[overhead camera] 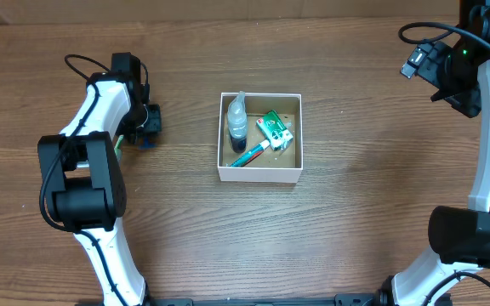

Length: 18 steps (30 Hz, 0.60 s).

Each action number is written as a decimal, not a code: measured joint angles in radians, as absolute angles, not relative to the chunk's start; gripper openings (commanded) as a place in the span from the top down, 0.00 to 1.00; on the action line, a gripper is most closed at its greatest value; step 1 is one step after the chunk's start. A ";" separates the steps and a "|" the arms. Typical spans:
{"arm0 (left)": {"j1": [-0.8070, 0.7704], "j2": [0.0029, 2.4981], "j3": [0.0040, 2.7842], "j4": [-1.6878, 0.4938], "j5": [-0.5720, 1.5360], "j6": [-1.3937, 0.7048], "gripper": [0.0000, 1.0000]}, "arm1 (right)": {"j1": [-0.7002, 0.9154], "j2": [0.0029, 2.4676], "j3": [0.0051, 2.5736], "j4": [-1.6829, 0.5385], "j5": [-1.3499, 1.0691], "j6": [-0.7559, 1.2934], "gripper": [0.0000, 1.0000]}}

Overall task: Pack container
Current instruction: 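Lower the left gripper and grasp the blue razor handle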

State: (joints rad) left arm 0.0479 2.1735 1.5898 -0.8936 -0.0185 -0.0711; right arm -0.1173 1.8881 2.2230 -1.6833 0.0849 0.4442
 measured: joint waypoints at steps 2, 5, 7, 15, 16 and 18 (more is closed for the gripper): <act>0.048 2.173 1.590 -0.894 -0.018 -0.072 0.76 | -0.117 1.888 2.223 -1.683 0.085 0.444 0.00; 0.048 2.173 1.590 -0.894 -0.018 -0.072 0.81 | -0.117 1.888 2.223 -1.683 0.085 0.444 0.00; 0.048 2.173 1.590 -0.901 -0.017 -0.072 0.82 | -0.117 1.888 2.223 -1.682 0.085 0.444 0.00; 0.048 2.173 1.633 -1.008 0.005 -0.073 0.84 | -0.117 1.888 2.223 -1.683 0.085 0.445 0.00; 0.048 2.173 1.658 -1.029 0.010 -0.073 0.83 | -0.117 1.888 2.223 -1.682 0.086 0.445 0.00; 0.048 2.173 1.703 -1.054 0.014 -0.075 0.81 | -0.117 1.888 2.223 -1.683 0.086 0.444 0.00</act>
